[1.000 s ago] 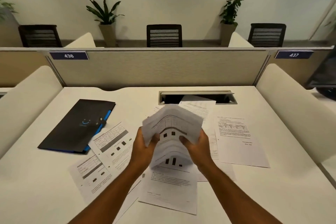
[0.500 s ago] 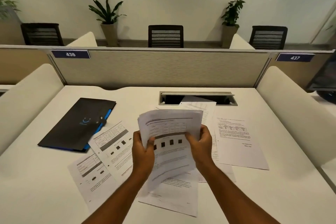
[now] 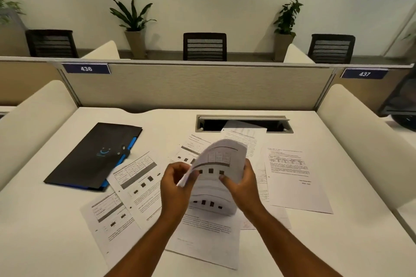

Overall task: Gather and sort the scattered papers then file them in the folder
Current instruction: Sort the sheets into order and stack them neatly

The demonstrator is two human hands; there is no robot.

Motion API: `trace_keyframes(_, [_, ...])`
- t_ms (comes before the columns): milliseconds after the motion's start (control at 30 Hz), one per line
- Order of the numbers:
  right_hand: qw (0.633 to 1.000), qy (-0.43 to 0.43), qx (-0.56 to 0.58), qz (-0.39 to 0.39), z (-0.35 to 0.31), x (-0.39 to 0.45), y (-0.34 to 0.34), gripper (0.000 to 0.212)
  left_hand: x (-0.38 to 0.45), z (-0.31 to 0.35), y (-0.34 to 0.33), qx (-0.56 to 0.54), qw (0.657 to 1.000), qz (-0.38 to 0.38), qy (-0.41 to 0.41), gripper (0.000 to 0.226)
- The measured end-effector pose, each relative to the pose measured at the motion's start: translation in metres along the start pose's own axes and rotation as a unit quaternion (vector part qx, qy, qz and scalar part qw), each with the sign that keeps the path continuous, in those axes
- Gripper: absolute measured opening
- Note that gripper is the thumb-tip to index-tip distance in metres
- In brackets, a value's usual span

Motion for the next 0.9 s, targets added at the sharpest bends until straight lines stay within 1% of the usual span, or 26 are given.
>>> trace_keyframes(67, [0.998,-0.003,0.054,0.035,-0.001,0.005,0.006,0.056,0.005,0.001,0.004,0.002,0.999,0.041,0.007,0.037])
trace_keyframes(100, [0.997,-0.007,0.067,0.048,-0.001,0.007,0.007,0.057,0.005,0.001,0.005,0.004,0.999,0.034,0.006,0.036])
trace_keyframes(167, [0.999,-0.025,0.033,0.025,0.0,0.006,0.003,0.054,0.001,0.001,-0.001,0.023,0.999,-0.027,0.005,0.029])
trace_keyframes(200, [0.999,-0.032,0.017,0.011,0.002,0.005,0.0,0.048,-0.001,0.001,-0.004,0.031,0.998,-0.051,0.01,0.023])
trace_keyframes(233, [0.999,-0.033,0.016,0.01,0.003,0.005,-0.001,0.041,-0.002,0.0,-0.005,0.031,0.998,-0.058,0.019,0.019])
trace_keyframes(267, [0.999,-0.03,0.028,0.021,0.001,0.005,-0.001,0.036,-0.001,0.002,-0.006,0.027,0.998,-0.052,0.026,0.017])
trace_keyframes(367, [0.995,0.008,0.076,0.068,-0.008,0.005,0.003,0.035,0.002,0.009,-0.002,0.006,1.0,-0.022,0.005,0.026])
trace_keyframes(400, [0.995,0.015,0.081,0.064,-0.009,0.002,0.001,0.037,0.001,0.011,-0.002,0.004,1.0,-0.024,-0.002,0.029])
trace_keyframes(467, [0.997,0.0,0.058,0.041,-0.003,-0.005,-0.007,0.041,-0.005,0.009,-0.004,0.024,0.999,-0.032,0.007,0.033])
trace_keyframes(533, [0.998,-0.023,0.038,0.034,0.002,-0.01,-0.011,0.037,-0.009,0.003,-0.005,0.038,0.999,-0.029,0.024,0.033])
trace_keyframes(667, [0.996,0.023,0.05,0.063,-0.006,-0.003,-0.001,0.028,-0.007,0.003,0.001,0.008,0.999,0.026,0.027,0.028])
trace_keyframes(700, [0.997,0.027,0.049,0.062,-0.005,-0.003,-0.001,0.026,-0.007,0.003,0.002,0.006,0.999,0.027,0.028,0.028])
trace_keyframes(767, [0.998,-0.003,0.031,0.05,0.003,-0.007,-0.005,0.024,-0.01,-0.001,-0.001,0.026,0.999,0.0,0.048,0.03])
trace_keyframes(833, [0.998,-0.039,0.014,0.042,0.014,-0.012,-0.007,0.025,-0.014,-0.006,-0.002,0.038,0.997,-0.012,0.063,0.026])
trace_keyframes(900, [0.998,-0.033,0.022,0.055,0.017,-0.013,-0.004,0.027,-0.013,0.0,0.0,0.025,0.999,-0.004,0.034,0.027])
Point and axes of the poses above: each hand's wrist, its own x-axis towards the middle knuckle, its own y-axis out of the back of the hand, z = x × y, the point moved 2 cm from there along x, towards the middle knuckle, and after that the axes turned 3 degrees about -y, right-handed, at the moved point
